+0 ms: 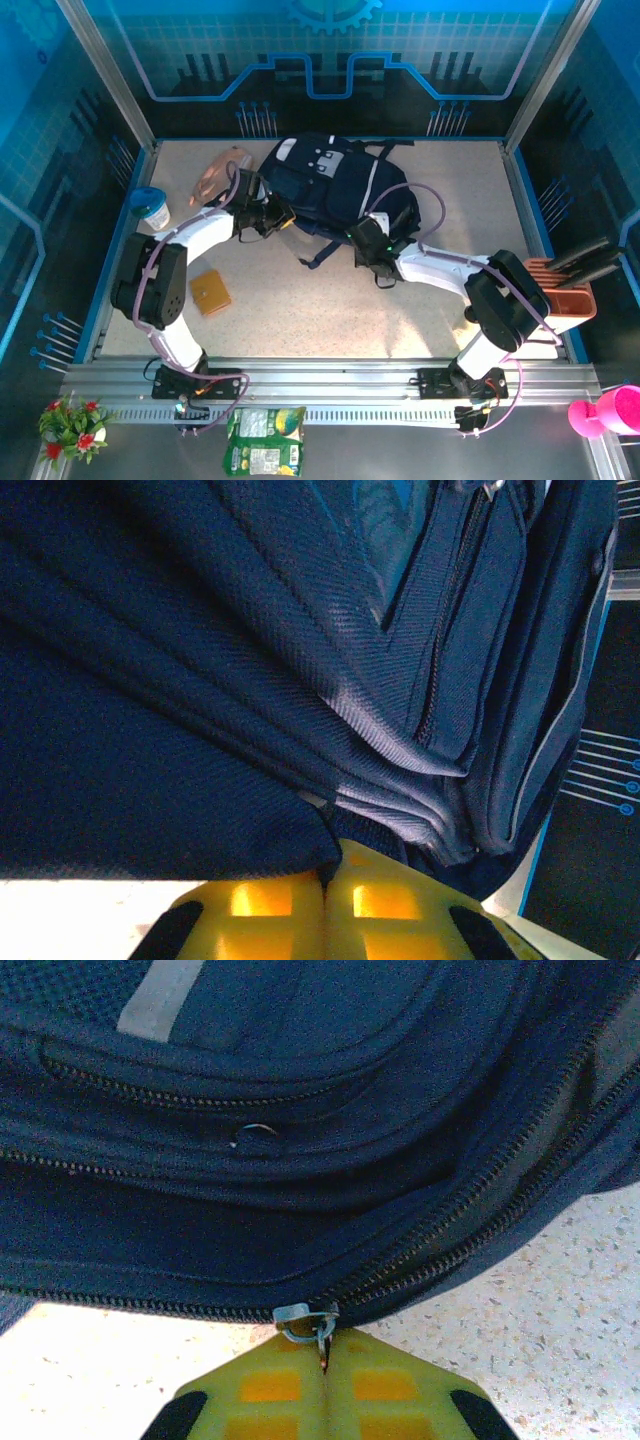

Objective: Pack the student bag
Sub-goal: Zip the student bag at the top-center of the table.

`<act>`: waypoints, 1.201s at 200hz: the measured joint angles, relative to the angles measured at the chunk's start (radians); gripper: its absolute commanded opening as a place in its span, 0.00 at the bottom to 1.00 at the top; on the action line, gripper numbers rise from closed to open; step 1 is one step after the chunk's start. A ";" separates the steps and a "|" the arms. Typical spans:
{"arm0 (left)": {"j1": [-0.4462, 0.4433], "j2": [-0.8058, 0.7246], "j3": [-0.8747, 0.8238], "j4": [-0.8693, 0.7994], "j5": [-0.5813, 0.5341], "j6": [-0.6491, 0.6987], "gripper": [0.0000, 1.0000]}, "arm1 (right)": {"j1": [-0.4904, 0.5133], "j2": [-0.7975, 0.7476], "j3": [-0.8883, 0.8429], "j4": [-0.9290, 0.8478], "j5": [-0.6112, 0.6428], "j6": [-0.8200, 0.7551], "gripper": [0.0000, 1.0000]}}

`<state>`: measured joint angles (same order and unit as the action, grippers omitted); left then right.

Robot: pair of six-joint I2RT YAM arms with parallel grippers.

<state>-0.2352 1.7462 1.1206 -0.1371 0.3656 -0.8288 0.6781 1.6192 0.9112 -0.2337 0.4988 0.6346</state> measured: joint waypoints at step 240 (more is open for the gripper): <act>-0.010 0.087 -0.154 0.296 0.034 -0.212 0.55 | 0.047 0.240 0.307 0.008 -0.431 -0.032 0.00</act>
<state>-0.2447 1.8328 0.9668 0.1589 0.3992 -1.0409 0.7250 1.8587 1.2179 -0.2260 0.0677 0.6022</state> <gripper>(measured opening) 0.588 0.052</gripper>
